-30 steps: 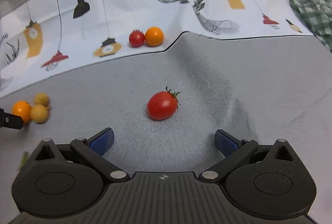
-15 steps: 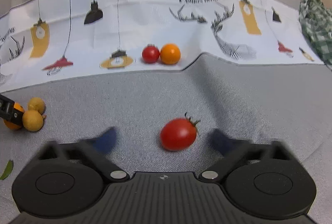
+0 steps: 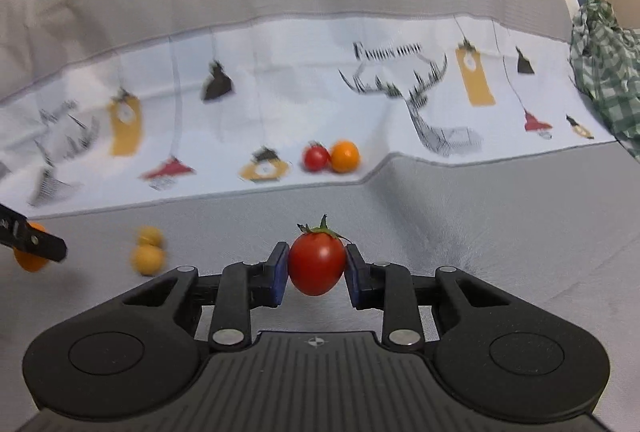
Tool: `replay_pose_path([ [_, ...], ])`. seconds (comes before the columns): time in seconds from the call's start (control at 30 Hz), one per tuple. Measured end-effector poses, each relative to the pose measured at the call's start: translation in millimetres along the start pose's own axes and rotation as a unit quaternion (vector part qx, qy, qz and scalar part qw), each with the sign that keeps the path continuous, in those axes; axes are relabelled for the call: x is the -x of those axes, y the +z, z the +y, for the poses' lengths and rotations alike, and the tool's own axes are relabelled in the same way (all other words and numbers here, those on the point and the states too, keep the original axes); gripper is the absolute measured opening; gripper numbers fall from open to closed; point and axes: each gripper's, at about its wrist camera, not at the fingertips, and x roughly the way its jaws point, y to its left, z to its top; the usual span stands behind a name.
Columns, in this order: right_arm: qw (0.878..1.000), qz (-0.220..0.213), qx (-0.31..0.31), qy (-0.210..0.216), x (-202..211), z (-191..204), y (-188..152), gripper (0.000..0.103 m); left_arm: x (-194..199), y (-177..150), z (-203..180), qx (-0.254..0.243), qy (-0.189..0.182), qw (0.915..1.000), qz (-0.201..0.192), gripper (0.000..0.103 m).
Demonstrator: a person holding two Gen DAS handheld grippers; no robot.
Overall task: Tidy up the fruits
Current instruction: 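Grasp a mandarin with the left tool while the right tool grasps a red cherry tomato, then carry the mandarin and cherry tomato over the pink plate with both tools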
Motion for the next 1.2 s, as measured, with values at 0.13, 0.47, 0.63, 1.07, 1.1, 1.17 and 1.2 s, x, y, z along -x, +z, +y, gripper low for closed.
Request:
replay_pose_path([
  [0.13, 0.999, -0.021, -0.003, 0.034, 60, 19, 4, 0.031, 59, -28, 9, 0.012, 0.015, 0.9998, -0.009, 0.041],
  [0.47, 0.991, -0.023, 0.016, 0.128, 198, 81, -15, 0.031, 192, -117, 42, 0.039, 0.072, 0.9965, -0.016, 0.041],
  [0.63, 0.982, 0.004, 0.019, 0.186, 254, 114, -29, 0.031, 242, -165, 56, 0.055, 0.108, 0.9926, -0.011, 0.041],
  [1.07, 0.967, -0.009, 0.089, 0.237, 348, 156, -54, 0.031, 320, -261, 84, 0.119, 0.126, 0.9843, -0.031, 0.041],
  [1.1, 0.966, -0.010, 0.094, 0.241, 353, 158, -56, 0.031, 324, -266, 84, 0.121, 0.126, 0.9840, -0.033, 0.041],
  [1.17, 0.964, -0.010, 0.104, 0.246, 361, 162, -59, 0.031, 329, -275, 85, 0.123, 0.126, 0.9837, -0.037, 0.041],
  [1.2, 0.963, -0.010, 0.108, 0.247, 364, 164, -60, 0.031, 333, -279, 86, 0.126, 0.124, 0.9835, -0.038, 0.041],
])
